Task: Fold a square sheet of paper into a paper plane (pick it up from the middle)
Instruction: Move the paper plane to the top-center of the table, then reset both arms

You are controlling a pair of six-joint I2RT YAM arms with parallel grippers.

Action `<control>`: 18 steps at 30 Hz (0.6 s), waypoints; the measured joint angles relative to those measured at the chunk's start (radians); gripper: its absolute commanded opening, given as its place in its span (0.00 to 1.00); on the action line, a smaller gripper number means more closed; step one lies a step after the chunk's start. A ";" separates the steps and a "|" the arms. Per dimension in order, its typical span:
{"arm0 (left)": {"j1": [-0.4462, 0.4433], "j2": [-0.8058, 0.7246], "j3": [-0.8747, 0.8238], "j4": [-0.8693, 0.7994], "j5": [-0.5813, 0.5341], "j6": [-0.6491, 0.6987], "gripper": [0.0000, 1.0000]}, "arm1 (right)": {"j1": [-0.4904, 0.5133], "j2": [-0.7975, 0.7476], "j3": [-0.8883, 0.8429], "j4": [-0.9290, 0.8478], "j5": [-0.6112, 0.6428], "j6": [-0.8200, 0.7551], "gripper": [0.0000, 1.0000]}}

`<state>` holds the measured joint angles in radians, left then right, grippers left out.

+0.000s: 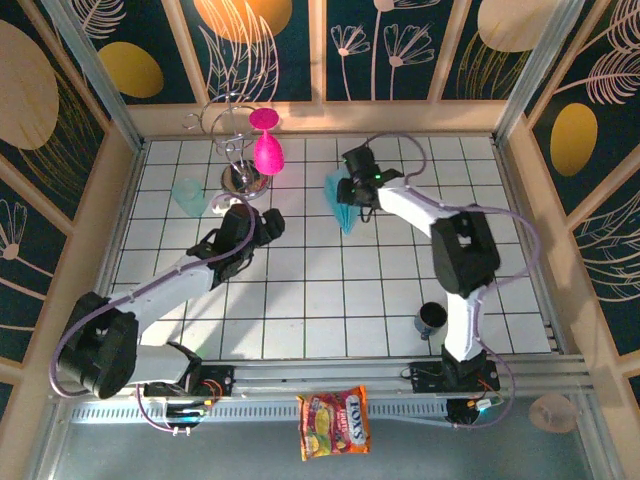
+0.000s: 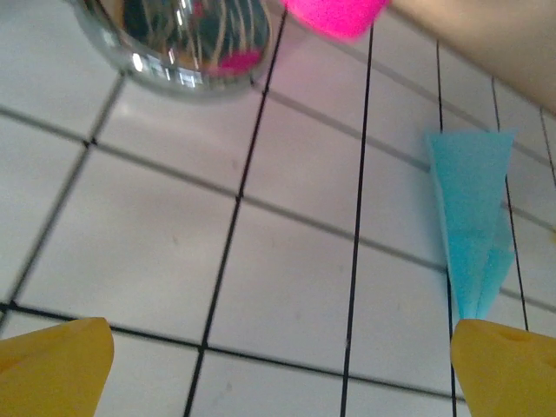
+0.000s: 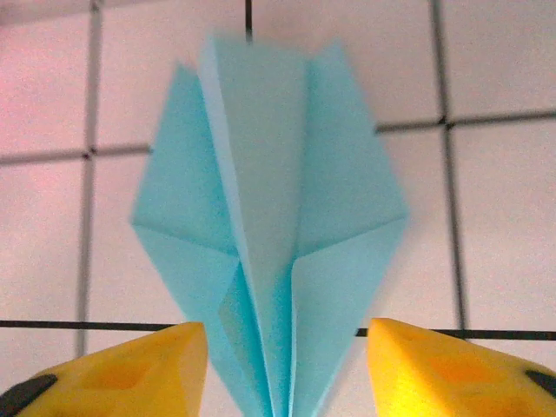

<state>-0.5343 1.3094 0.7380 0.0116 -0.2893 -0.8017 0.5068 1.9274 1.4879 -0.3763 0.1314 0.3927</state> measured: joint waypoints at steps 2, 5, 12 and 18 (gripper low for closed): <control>0.005 -0.025 0.013 -0.002 -0.057 0.030 0.99 | -0.024 -0.113 -0.049 0.032 0.006 0.002 0.63; 0.010 -0.068 0.011 0.000 -0.163 0.080 0.99 | -0.066 -0.302 -0.161 0.105 0.049 -0.002 0.70; 0.042 -0.211 -0.160 0.155 -0.406 0.225 0.99 | -0.203 -0.640 -0.519 0.286 0.230 -0.053 0.94; 0.087 -0.286 -0.376 0.397 -0.540 0.410 0.99 | -0.338 -0.743 -0.800 0.447 0.357 -0.115 0.95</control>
<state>-0.4473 1.0233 0.3622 0.4084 -0.8291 -0.3920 0.1684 1.1847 0.6876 0.0711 0.4889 0.2775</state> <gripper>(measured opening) 0.988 0.947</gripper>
